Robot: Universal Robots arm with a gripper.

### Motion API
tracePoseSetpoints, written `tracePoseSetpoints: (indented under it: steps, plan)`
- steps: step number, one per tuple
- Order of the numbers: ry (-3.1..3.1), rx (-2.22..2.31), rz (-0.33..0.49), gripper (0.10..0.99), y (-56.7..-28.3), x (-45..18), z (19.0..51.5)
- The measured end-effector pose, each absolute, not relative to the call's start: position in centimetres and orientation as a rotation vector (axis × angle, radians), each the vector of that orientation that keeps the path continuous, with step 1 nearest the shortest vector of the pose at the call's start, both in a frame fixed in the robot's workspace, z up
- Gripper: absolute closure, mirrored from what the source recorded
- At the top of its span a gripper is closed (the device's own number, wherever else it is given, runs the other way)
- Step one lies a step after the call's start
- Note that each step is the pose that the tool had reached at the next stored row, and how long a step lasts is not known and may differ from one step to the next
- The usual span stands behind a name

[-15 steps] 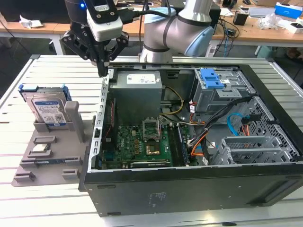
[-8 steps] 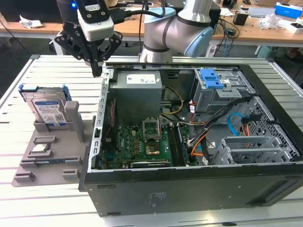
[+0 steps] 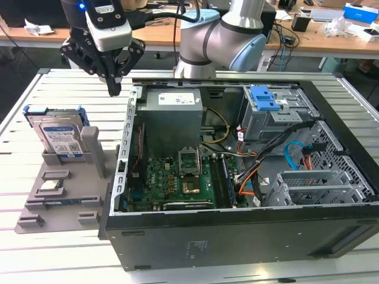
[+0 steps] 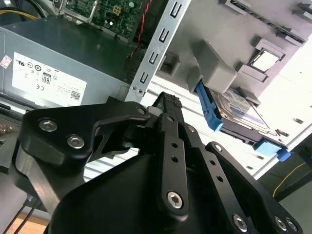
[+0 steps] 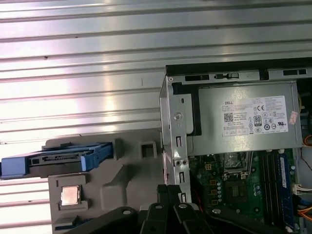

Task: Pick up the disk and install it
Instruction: 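Reach for the disk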

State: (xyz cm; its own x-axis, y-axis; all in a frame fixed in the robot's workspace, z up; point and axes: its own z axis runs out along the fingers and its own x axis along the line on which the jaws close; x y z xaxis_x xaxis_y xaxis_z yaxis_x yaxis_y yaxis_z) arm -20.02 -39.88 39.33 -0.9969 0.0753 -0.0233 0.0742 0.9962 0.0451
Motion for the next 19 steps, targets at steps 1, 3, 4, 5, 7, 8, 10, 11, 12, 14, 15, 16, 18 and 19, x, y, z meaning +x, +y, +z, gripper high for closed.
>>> tracePoseSetpoints:
  steps: [1, 3, 4, 5, 7, 8, 10, 11, 12, 14, 15, 16, 18, 19]
  plan:
    - [3.114, 0.116, 0.069, 0.980, -39.9, -20.2, 39.3]
    - [3.114, 0.117, 0.069, 0.980, -39.9, -20.6, 39.3]
    - [3.114, 0.116, 0.069, 0.980, -39.9, -20.8, 39.3]
    - [3.114, 0.117, 0.069, 0.980, -39.9, -21.1, 39.3]
    - [3.114, 0.117, 0.069, 0.980, -39.9, -21.7, 39.3]
    - [3.114, 0.117, 0.069, 0.980, -39.9, -21.9, 39.3]
    - [3.114, 0.117, 0.069, 0.980, -39.9, -22.3, 39.3]
    - [3.114, 0.117, 0.069, 0.980, -39.9, -22.5, 39.3]
    - [3.114, 0.117, 0.069, 0.980, -39.9, -22.7, 39.3]
    - [3.114, 0.117, 0.069, 0.980, -39.9, -23.0, 39.3]
    - [3.114, 0.117, 0.069, 0.980, -39.9, -23.1, 39.3]
    - [3.114, 0.117, 0.069, 0.980, -39.9, -23.2, 39.3]
    - [3.114, 0.117, 0.069, 0.980, -39.9, -23.4, 39.3]
    - [3.114, 0.117, 0.069, 0.980, -39.9, -23.5, 39.3]
